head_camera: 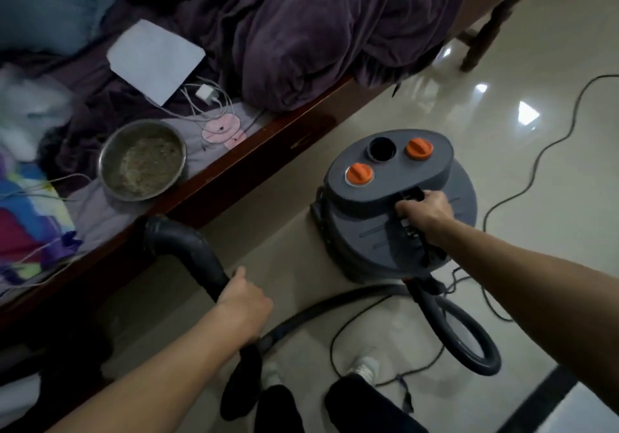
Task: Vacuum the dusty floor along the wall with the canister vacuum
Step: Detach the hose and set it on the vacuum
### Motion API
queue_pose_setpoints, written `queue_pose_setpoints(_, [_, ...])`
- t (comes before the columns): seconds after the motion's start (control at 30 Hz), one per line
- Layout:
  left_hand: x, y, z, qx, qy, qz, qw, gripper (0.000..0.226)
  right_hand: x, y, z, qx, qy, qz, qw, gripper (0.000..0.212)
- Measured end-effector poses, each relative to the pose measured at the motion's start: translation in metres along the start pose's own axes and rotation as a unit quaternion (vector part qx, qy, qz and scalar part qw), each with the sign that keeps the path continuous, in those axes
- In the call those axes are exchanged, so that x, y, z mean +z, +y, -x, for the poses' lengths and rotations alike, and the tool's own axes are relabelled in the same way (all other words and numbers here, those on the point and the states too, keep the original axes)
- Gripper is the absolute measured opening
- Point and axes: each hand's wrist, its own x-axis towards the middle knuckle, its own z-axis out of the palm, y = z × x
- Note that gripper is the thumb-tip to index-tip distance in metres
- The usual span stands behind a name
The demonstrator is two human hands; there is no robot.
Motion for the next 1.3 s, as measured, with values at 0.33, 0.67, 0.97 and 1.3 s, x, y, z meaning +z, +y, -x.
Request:
queue_pose_setpoints(0.33, [0.007,-0.024,0.012,0.018,0.099,0.071,0.992,0.021,0.008,-0.011,-0.019,-0.034,-0.031,0.071,0.996,0.039])
queue_pose_setpoints(0.67, [-0.041,-0.085,0.034,0.071,0.401,0.026,0.913,0.028,0.08,0.038,0.182,-0.103,-0.288,0.03,0.951,0.066])
queue_pose_setpoints(0.97, [-0.08,-0.116,0.069,0.117,0.595,0.046,0.794,0.045,0.125,0.004,0.231,-0.063,-0.223,-0.248,0.941,0.051])
queue_pose_setpoints(1.3, [0.011,-0.053,0.018,0.101,0.264,0.46,0.842,0.11,-0.018,-0.045,0.227,0.009,-0.108,-0.602,0.791,0.053])
